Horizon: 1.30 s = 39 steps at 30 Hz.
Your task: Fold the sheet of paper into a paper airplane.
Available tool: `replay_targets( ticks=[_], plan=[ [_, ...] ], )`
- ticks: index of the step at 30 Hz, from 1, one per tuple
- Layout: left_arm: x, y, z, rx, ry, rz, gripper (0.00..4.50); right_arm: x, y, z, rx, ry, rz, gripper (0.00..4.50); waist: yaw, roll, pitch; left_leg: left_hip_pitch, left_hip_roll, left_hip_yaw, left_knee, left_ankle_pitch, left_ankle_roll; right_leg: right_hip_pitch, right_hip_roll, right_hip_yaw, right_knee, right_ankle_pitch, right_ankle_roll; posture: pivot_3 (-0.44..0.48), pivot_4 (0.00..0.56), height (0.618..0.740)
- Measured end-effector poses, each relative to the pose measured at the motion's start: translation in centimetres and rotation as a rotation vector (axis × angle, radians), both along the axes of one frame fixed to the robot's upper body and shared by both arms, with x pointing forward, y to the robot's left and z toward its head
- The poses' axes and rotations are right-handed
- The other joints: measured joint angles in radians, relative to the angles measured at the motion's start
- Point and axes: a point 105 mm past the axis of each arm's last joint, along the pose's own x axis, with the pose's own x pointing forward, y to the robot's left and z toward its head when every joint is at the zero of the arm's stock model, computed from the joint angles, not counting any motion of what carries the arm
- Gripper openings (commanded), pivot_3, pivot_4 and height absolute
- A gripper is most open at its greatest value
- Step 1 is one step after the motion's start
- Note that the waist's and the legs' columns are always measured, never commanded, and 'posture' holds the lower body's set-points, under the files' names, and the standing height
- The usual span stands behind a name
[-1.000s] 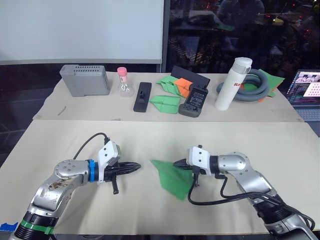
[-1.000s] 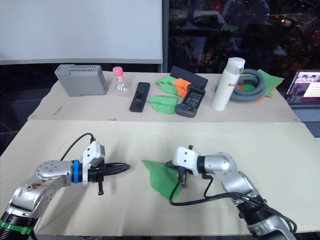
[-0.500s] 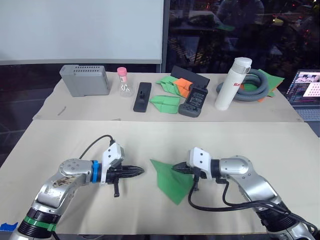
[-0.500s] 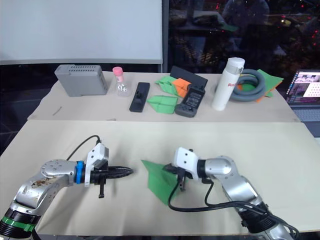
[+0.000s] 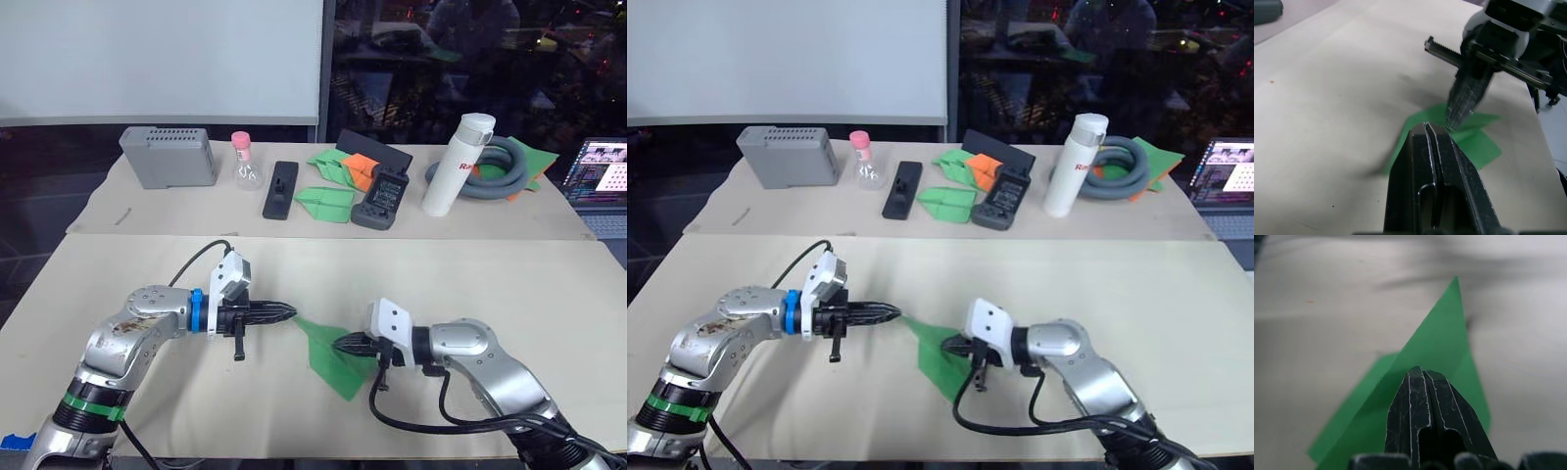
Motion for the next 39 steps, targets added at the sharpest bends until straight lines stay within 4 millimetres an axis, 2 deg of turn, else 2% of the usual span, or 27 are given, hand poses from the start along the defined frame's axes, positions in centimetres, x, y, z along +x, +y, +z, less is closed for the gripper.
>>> replay_targets(
  ticks=[8, 16, 20, 24, 27, 31, 35, 38, 39],
  plan=[
    [-0.5, -1.1, -1.3, 0.070, -0.002, -0.090, 0.00, -0.8, 0.6, -0.9, -0.020, 0.053, 0.048, 0.05, 0.003, 0.000, 0.000, 0.000, 0.000, 0.000, 0.001, 0.000, 0.000, 0.000, 0.000, 0.000, 0.000, 0.000, 0.000, 0.000, 0.150, 0.740],
    [-1.3, -2.8, -5.4, 0.181, -0.003, -0.219, 0.00, -0.9, 0.4, -1.7, -0.056, 0.075, 0.063, 0.05, 0.006, 0.000, 0.000, -0.001, 0.000, 0.000, 0.002, -0.001, 0.001, 0.000, 0.000, 0.000, 0.000, 0.000, 0.000, 0.000, 0.150, 0.740],
    [-1.2, -3.0, -6.6, 0.203, 0.002, -0.244, 0.00, -0.8, 0.2, -1.5, -0.060, 0.068, 0.056, 0.05, 0.006, 0.000, 0.000, -0.002, 0.000, 0.000, 0.003, -0.001, 0.002, 0.000, 0.001, 0.000, 0.000, 0.000, 0.000, 0.000, 0.150, 0.740],
    [-1.1, -3.2, -6.9, 0.199, -0.009, -0.262, 0.00, -0.5, -0.6, 0.0, -0.039, 0.040, 0.013, 0.05, 0.008, 0.000, 0.000, -0.002, 0.000, 0.000, 0.005, -0.004, 0.007, 0.000, 0.000, -0.001, 0.000, 0.000, 0.000, 0.000, 0.150, 0.740],
    [-1.1, -3.4, -6.9, 0.197, -0.014, -0.271, 0.00, -1.1, -2.2, 1.1, -0.054, 0.050, -0.021, 0.05, 0.012, 0.000, 0.000, -0.003, 0.000, -0.001, 0.007, -0.006, 0.010, 0.001, 0.000, -0.001, 0.000, 0.000, 0.000, 0.000, 0.150, 0.740],
    [-1.1, -3.7, -6.9, 0.189, -0.010, -0.276, 0.00, -2.2, -3.8, 0.8, -0.056, 0.159, -0.105, 0.05, 0.011, 0.000, 0.000, -0.003, 0.000, -0.001, 0.007, -0.006, 0.010, 0.001, 0.000, -0.001, 0.000, 0.000, 0.000, 0.000, 0.150, 0.740],
    [-1.1, -3.8, -6.9, 0.181, -0.005, -0.275, 0.00, -2.7, -5.1, 1.1, 0.009, 0.289, -0.213, 1.25, 0.009, 0.000, 0.000, -0.003, 0.000, -0.001, 0.007, -0.006, 0.010, 0.001, -0.001, 0.000, 0.000, 0.000, 0.000, 0.000, 0.150, 0.740],
    [-1.2, -3.7, -6.9, 0.176, 0.008, -0.267, 0.00, -2.4, -5.9, 1.3, 0.065, 0.322, -0.302, 2.22, 0.009, 0.000, 0.000, -0.003, 0.000, -0.001, 0.007, -0.006, 0.010, 0.001, -0.001, 0.000, 0.000, 0.000, 0.000, 0.000, 0.150, 0.740],
    [-1.2, -3.7, -6.9, 0.172, 0.015, -0.264, 0.00, -2.3, -6.1, 1.3, 0.081, 0.329, -0.331, 2.22, 0.009, 0.000, 0.000, -0.003, 0.000, -0.001, 0.007, -0.006, 0.010, 0.001, -0.001, 0.000, 0.000, 0.000, 0.000, 0.000, 0.150, 0.740]
  ],
)
